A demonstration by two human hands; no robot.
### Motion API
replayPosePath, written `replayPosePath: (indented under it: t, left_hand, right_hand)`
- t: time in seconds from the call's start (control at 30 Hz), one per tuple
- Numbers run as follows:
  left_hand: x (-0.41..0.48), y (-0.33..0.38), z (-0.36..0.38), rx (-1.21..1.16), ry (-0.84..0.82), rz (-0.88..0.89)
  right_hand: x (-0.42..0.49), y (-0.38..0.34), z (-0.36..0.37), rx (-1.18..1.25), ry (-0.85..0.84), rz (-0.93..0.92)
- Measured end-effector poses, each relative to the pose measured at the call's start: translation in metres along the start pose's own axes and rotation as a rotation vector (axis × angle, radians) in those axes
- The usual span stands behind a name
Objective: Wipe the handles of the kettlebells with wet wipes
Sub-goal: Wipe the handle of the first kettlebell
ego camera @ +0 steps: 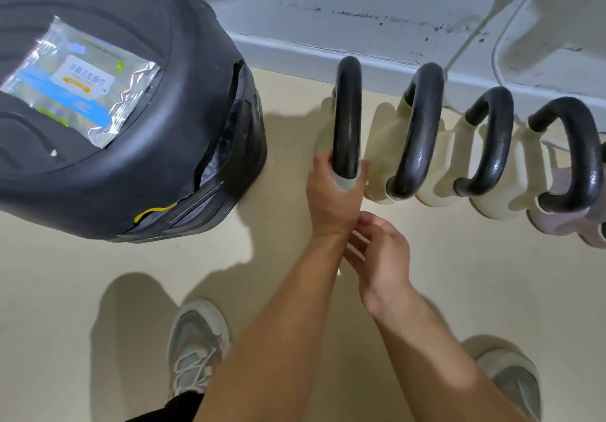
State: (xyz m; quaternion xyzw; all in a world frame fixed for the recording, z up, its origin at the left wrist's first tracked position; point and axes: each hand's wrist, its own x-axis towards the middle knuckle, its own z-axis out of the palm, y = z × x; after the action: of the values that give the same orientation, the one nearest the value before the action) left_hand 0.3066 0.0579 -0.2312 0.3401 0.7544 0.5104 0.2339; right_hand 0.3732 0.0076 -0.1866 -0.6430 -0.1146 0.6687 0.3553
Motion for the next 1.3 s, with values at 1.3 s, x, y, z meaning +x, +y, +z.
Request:
replayPosePath:
  t: [1.3]
  left_hand:
    - [0.087,0.087,0.002,-0.064,-0.397,-0.663]
  right_hand:
    - [-0.020,-0.059,0.038,-0.176,-0.016,-0.431]
